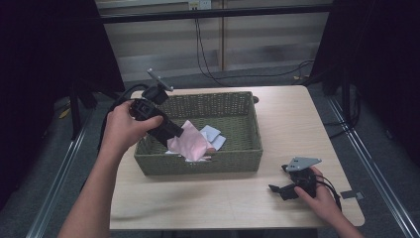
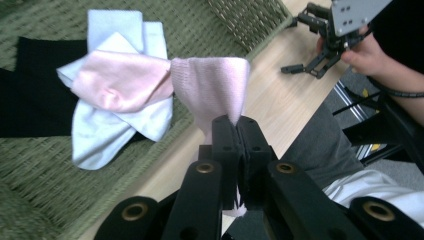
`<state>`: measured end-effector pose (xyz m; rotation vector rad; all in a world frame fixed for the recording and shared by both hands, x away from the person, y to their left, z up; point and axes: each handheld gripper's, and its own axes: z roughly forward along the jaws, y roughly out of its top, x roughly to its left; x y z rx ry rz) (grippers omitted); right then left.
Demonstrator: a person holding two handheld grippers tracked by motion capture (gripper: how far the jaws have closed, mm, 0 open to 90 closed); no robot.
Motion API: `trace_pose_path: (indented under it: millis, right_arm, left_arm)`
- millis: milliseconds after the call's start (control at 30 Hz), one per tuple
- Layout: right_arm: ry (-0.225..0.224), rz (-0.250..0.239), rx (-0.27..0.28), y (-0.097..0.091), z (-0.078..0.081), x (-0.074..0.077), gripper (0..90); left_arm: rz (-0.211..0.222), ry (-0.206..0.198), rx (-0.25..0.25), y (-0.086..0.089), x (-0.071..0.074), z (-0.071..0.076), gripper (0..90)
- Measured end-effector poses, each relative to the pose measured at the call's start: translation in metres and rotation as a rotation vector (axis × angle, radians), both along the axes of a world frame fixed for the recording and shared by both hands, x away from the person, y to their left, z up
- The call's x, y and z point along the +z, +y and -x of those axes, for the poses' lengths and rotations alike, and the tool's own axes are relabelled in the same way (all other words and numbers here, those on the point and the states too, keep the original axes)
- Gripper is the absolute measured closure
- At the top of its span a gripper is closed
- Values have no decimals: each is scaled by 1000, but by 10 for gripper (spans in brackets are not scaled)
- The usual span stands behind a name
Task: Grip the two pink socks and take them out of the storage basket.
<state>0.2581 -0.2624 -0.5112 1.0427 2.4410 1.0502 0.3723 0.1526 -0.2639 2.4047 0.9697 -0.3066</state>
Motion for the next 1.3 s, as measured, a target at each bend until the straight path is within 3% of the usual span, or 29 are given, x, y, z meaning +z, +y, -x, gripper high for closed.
trace_pose_path:
  millis: [167,400,633,967,1067,1167,1267,1300]
  right_arm:
    - [0,0,0,0,0,0,96]
    - [3,0,-2,0,0,0,95]
    - [2,2,0,0,0,0,95]
    - [3,2,0,0,0,0,95]
    - [2,2,0,0,0,0,95]
    - [3,2,0,0,0,0,96]
    - [3,2,0,0,0,0,96]
    - [3,2,-1,0,0,0,95]
  left_arm:
    - [-3,-12,-41,-5,-12,14,878]
    - [15,-14,-53,-7,-29,22,874]
    - [14,4,-70,-15,-62,30,870]
    - [-2,35,-103,-27,-93,35,851]
    - [11,20,-109,-30,-102,36,738]
    - [-25,-18,-114,-30,-105,33,608]
    - [-15,-27,-115,-29,-103,29,565]
    - [-3,-50,-101,-27,-99,25,551]
